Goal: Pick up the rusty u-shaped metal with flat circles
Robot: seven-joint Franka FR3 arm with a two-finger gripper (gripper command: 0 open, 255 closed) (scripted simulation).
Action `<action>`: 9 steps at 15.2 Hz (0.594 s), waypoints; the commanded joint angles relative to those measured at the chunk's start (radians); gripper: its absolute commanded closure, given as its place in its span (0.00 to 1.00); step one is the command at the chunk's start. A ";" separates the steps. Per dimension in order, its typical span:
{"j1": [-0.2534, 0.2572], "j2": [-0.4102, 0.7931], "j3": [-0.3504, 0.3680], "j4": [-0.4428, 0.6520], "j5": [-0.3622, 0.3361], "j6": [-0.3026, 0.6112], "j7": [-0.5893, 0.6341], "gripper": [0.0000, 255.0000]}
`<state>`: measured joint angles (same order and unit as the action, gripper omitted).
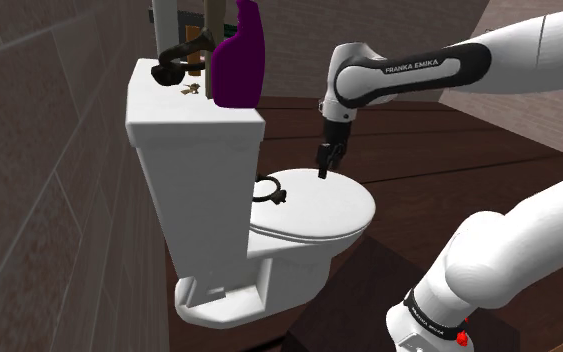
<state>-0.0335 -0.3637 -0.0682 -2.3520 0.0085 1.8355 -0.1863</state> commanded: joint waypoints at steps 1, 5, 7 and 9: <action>-0.002 0.068 -0.007 0.017 -0.005 0.055 -0.014 0.00; -0.011 0.216 -0.025 0.089 -0.011 0.137 -0.049 0.00; -0.016 0.291 -0.032 0.133 -0.012 0.171 -0.066 0.00; -0.021 0.366 -0.038 0.182 -0.011 0.200 -0.083 0.00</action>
<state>-0.0518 -0.0382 -0.1032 -2.1969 -0.0025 2.0203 -0.2598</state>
